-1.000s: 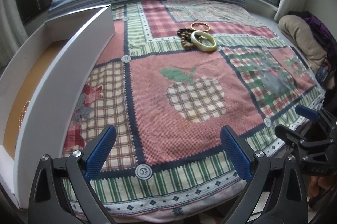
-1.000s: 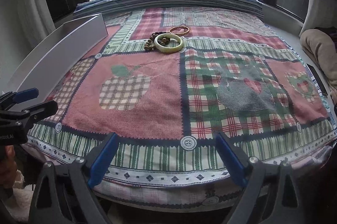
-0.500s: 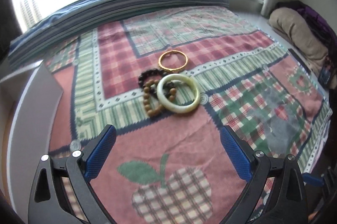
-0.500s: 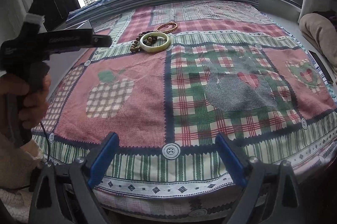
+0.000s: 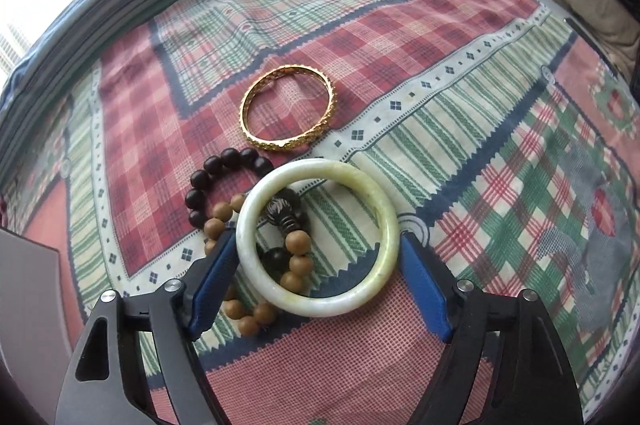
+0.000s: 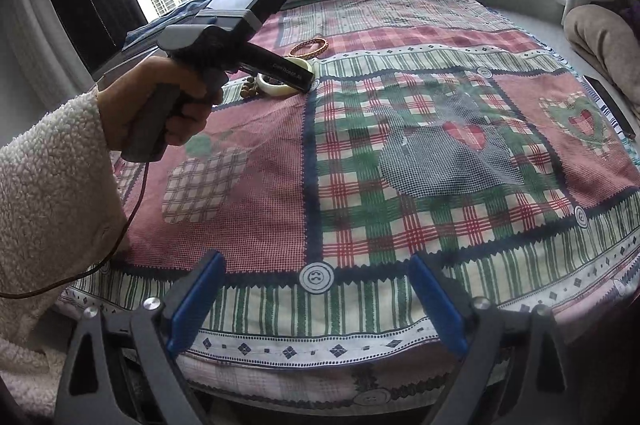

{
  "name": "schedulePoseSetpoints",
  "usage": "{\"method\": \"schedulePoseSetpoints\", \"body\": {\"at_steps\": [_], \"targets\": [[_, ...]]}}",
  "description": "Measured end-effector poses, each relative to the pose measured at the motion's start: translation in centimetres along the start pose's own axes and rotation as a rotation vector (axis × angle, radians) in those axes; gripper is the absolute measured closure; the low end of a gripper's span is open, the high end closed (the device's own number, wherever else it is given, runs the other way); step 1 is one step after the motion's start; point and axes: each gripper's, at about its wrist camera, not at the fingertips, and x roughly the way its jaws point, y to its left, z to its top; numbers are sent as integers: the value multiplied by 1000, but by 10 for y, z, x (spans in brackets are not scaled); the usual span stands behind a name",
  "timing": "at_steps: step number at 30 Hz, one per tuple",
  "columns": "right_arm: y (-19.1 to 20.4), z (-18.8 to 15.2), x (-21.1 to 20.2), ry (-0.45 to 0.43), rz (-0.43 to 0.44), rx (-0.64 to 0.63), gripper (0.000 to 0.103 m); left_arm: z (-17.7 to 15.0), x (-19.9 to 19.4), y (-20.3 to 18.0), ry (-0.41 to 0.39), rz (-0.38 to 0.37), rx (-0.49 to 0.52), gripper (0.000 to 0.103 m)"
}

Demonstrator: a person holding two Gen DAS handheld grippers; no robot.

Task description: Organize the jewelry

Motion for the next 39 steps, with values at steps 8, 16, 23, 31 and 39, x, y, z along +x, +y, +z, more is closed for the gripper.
{"method": "schedulePoseSetpoints", "body": {"at_steps": [8, 16, 23, 31, 39], "targets": [[0, 3, -4, -22, 11, 5, 9, -40, -77, 27, -127, -48, -134, 22], [15, 8, 6, -1, 49, -14, 9, -148, -109, 69, -106, 25, -315, 22], [45, 8, 16, 29, 81, -76, 9, -204, -106, 100, -85, 102, -408, 22], [55, 11, 20, 72, 110, -97, 9, -221, -85, 115, -52, 140, -479, 17], [10, 99, 23, 106, 224, 78, 9, -241, -117, 116, -117, 127, -516, 7]]}}
